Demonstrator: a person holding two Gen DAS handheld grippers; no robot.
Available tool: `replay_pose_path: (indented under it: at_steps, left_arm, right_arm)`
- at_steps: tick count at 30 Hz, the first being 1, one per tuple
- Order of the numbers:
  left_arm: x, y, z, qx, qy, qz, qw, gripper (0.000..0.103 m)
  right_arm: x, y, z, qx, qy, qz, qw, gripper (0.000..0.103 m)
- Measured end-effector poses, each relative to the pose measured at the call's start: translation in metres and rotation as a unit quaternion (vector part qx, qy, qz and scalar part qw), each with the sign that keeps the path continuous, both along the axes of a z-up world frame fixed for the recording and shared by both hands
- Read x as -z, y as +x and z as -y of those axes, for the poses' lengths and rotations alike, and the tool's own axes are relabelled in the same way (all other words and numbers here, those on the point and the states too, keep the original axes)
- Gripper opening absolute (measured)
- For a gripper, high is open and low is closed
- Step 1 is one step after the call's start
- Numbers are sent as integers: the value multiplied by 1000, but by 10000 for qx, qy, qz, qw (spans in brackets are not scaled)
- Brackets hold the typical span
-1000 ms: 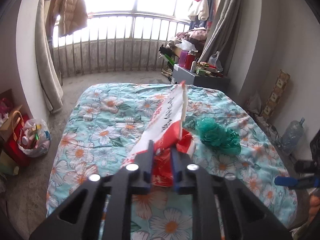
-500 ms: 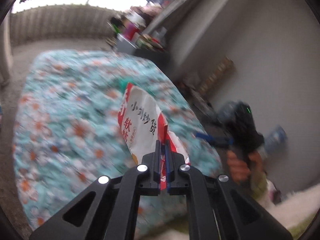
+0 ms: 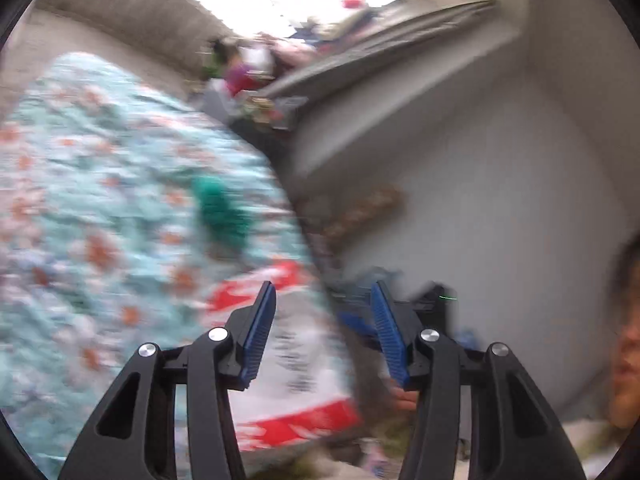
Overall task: Collect trash
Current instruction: 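Grasp the red-white snack bag with the left tool and lift it, then grasp the green plastic bag with the right tool while the left holds the snack bag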
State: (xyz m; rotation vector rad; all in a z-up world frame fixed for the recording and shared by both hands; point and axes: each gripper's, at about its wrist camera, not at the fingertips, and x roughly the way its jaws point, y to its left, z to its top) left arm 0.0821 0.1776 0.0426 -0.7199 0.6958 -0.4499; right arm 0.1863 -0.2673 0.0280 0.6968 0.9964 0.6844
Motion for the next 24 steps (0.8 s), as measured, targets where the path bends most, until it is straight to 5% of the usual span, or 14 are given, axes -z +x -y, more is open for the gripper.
replay_pose_path:
  at_steps: [3, 5, 10, 16, 24]
  left_arm:
    - [25, 11, 19, -275, 1422, -635, 9874, 47]
    - [45, 16, 50, 75, 2225, -932, 9704, 48]
    - [75, 16, 104, 626, 3177, -1010, 9407, 53]
    - [82, 17, 112, 658, 3046, -1104, 9438, 57]
    - [88, 22, 87, 570, 1947, -1463, 9682, 58]
  right_arm:
    - [-11, -6, -6, -154, 139, 236, 9995, 79]
    - [-22, -12, -13, -359, 206, 460, 9981, 78]
    - [-45, -28, -38, -951, 327, 940, 9905, 68]
    - [-25, -38, -62, -1372, -183, 829, 9869, 54]
    - [65, -36, -66, -1218, -1201, -434, 9843, 38]
